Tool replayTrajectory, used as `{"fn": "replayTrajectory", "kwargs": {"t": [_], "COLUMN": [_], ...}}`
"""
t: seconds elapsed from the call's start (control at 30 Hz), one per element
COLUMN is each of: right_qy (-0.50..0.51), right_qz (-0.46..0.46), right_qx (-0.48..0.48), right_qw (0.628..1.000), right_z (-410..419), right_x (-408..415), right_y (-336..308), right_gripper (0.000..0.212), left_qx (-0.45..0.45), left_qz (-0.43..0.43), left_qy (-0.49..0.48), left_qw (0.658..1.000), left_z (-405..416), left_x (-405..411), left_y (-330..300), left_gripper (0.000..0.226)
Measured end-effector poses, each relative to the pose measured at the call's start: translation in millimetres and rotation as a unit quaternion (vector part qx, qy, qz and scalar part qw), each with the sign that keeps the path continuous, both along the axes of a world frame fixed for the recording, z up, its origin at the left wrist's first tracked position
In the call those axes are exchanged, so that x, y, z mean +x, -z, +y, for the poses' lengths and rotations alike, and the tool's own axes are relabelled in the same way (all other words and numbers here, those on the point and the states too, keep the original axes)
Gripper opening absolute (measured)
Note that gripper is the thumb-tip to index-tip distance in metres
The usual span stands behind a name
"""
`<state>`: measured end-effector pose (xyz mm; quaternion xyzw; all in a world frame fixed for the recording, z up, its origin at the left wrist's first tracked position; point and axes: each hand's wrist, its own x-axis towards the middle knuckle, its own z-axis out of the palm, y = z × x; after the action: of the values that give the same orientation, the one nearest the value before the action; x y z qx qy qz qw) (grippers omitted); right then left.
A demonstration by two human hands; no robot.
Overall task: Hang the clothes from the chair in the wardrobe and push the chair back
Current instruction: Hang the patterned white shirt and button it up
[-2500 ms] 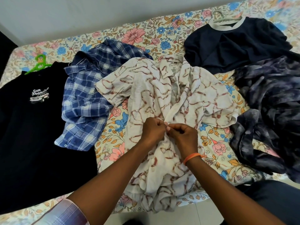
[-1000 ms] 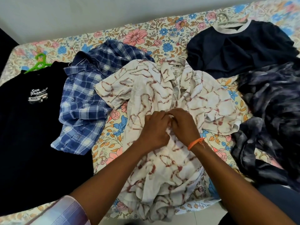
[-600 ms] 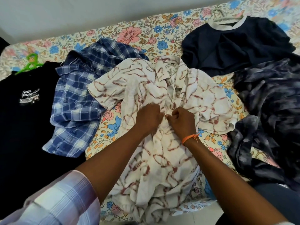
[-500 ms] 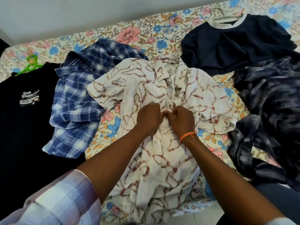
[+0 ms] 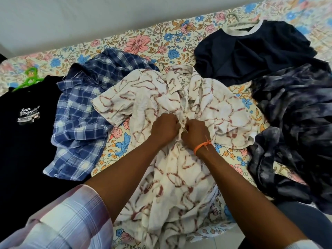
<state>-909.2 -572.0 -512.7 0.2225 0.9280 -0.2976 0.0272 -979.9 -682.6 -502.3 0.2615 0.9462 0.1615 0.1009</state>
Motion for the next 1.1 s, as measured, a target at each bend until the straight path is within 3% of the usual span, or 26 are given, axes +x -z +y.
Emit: {"fn": "replayTrajectory", "kwargs": {"t": [0.13, 0.23, 0.33, 0.4, 0.53, 0.6, 0.77, 1.1], "right_qy": [0.115, 0.221, 0.265, 0.248, 0.186, 0.17, 0.14, 0.128], "right_qz": [0.032, 0.035, 0.052, 0.082, 0.154, 0.181, 0.215, 0.242], "right_qx": [-0.206, -0.398, -0.449, -0.419, -0.244, -0.165, -0.084, -0.078], "right_qw": [0.971, 0.889, 0.852, 0.869, 0.939, 0.955, 0.963, 0.958], "right_z": [16.0, 18.0, 15.8, 10.8, -8.1, -17.6, -19.6, -23.5], "right_x": [6.0, 16.3, 27.5, 36.4, 54.7, 62.1, 70.3, 73.1], "right_y": [-2.3, -17.8, -28.3, -29.3, -32.3, -37.2, -39.4, -41.4], "right_gripper": [0.007, 0.008, 0.017, 0.023, 0.013, 0.01, 0.007, 0.006], "left_qx": [0.01, 0.036, 0.128, 0.178, 0.238, 0.251, 0.278, 0.317], "left_qz": [-0.019, -0.054, -0.109, -0.105, -0.103, -0.12, -0.161, -0.21], "left_qy": [-0.031, -0.065, -0.076, -0.081, -0.087, -0.092, -0.132, -0.168], "left_qw": [0.999, 0.996, 0.983, 0.975, 0.962, 0.956, 0.938, 0.91], "left_z": [2.3, 5.4, 3.9, -0.5, -9.3, -12.0, -16.4, -7.8], "left_x": [-4.4, -1.8, 10.8, 27.0, 63.2, 75.2, 87.4, 83.9], "left_y": [6.1, 1.1, -11.3, -21.7, -43.1, -45.6, -43.3, -45.3], "left_gripper": [0.02, 0.023, 0.027, 0.029, 0.019, 0.018, 0.026, 0.027]}}
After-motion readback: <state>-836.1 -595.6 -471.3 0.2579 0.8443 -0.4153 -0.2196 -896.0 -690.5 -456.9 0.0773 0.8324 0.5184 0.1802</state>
